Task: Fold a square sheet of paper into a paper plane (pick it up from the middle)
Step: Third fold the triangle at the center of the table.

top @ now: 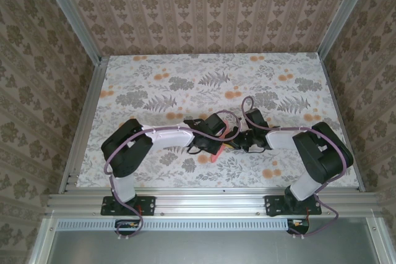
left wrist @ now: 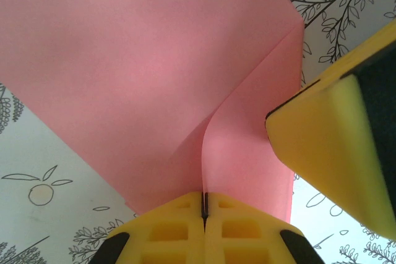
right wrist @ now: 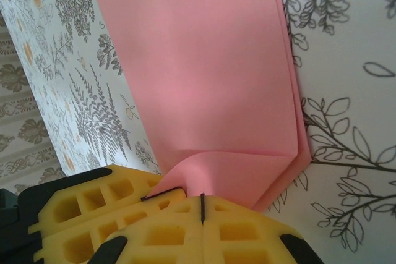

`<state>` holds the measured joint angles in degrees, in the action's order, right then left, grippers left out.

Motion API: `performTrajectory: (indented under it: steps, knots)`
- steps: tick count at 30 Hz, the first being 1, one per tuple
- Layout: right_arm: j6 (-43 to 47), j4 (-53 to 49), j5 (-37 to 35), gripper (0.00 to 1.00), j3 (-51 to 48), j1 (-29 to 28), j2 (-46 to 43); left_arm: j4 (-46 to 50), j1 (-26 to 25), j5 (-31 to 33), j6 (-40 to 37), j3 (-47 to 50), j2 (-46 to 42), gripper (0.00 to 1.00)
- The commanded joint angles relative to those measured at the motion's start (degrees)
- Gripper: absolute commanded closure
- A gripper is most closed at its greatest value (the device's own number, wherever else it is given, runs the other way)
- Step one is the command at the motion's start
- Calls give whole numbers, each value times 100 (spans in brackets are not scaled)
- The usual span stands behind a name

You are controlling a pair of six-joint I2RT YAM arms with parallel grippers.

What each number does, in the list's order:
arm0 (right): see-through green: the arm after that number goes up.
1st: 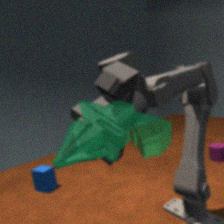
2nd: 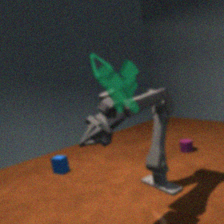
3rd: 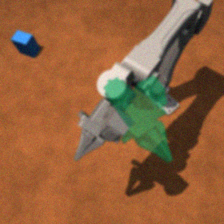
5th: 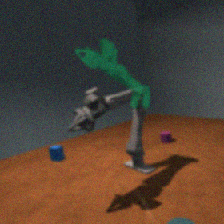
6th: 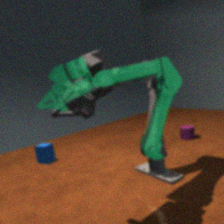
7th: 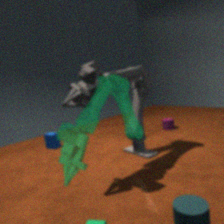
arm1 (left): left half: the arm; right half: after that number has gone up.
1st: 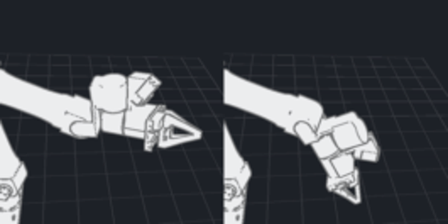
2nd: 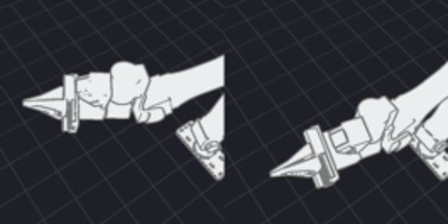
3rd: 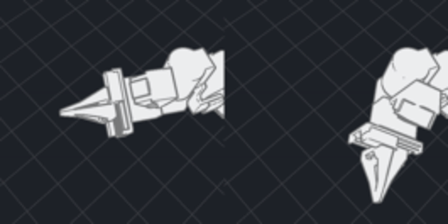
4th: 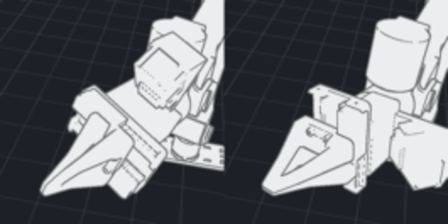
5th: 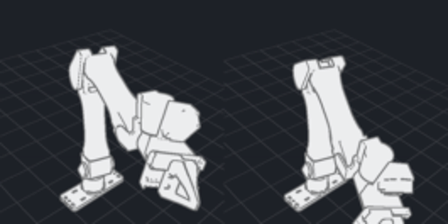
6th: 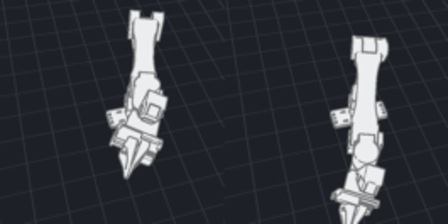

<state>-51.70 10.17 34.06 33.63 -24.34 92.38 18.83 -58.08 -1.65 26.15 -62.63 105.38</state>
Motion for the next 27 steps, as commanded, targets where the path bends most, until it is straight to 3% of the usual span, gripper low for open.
performTrajectory:
  steps: [1, 10, 20, 27]
  knots:
    - [-83, -17, 8, 93, 73, -103, 34, 210, -21, 74, 86, 132, 42, 99]
    - [275, -644, -668, 94, 4, -108, 412, 204, -12, 61, 83, 141, 48, 99]
    - [0, -567, -321, 93, 8, -171, -489, 187, -18, 63, 105, 178, 10, 99]
    - [-492, 271, -237, 93, -215, -422, -184, 189, -19, 58, 113, 151, 35, 99]
